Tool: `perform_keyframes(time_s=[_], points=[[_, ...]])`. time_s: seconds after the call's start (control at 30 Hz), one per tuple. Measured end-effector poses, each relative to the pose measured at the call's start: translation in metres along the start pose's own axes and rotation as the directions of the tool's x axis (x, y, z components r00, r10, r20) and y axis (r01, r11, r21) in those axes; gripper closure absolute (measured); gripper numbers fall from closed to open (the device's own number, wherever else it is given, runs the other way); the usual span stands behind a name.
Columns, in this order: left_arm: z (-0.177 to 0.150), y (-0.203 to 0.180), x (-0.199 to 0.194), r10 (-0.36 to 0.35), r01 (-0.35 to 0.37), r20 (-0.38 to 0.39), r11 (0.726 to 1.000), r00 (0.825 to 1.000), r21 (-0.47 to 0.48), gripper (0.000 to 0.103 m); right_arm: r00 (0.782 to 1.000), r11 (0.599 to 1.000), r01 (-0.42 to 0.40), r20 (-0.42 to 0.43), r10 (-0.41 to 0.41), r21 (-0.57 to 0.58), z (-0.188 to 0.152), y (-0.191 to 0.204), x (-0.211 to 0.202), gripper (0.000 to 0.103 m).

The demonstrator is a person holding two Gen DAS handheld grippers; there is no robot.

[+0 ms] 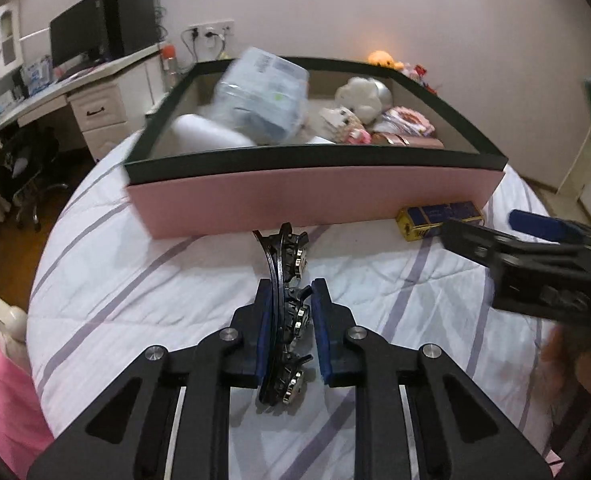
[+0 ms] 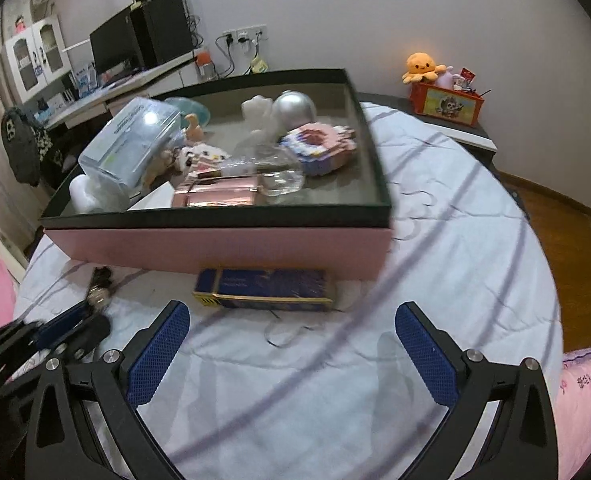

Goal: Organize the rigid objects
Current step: 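Grasp the blue-and-gold box with the right tool while the left tool holds the clip, then lower the blue box and hair clip into the tray and open both tools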

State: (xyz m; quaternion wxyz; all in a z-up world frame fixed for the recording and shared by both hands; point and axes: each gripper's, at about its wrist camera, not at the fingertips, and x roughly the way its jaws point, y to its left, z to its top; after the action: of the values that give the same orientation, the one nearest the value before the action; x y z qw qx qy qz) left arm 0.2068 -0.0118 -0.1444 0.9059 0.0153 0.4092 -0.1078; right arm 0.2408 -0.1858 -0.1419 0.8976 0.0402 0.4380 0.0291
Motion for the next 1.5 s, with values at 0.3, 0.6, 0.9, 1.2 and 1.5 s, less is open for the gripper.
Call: perform_keyframes(time_s=[0.3, 0.6, 0.9, 1.2, 1.5], points=[[-0.004, 0.020, -0.006, -0.003, 0.004, 0.024, 0.999, 1.000, -0.046, 0.084, 0.997, 0.997, 0.061, -0.037, -0.063, -0.057, 0.003, 0.025, 0.027, 0.015], [-0.004, 0.021, -0.012, -0.012, 0.015, 0.040, 0.998, 0.999, -0.055, 0.084, 1.000, 0.998, -0.017, -0.003, 0.017, -0.053, -0.008, 0.019, 0.007, 0.020], [0.001, 0.022, -0.030, -0.022, 0.027, 0.077, 0.998, 0.997, -0.053, 0.084, 0.995, 0.995, -0.084, 0.056, 0.087, -0.060, -0.015, 0.016, -0.034, 0.020], [0.020, 0.017, -0.051, -0.018, 0.023, 0.141, 0.999, 0.990, -0.038, 0.084, 0.984, 0.990, -0.100, 0.140, 0.113, -0.097, 0.000, 0.019, -0.070, 0.020], [0.058, 0.014, -0.078, -0.024, 0.028, 0.239, 1.000, 0.971, -0.013, 0.084, 0.968, 0.989, -0.082, 0.225, 0.108, -0.123, 0.035, 0.015, -0.093, 0.020]])
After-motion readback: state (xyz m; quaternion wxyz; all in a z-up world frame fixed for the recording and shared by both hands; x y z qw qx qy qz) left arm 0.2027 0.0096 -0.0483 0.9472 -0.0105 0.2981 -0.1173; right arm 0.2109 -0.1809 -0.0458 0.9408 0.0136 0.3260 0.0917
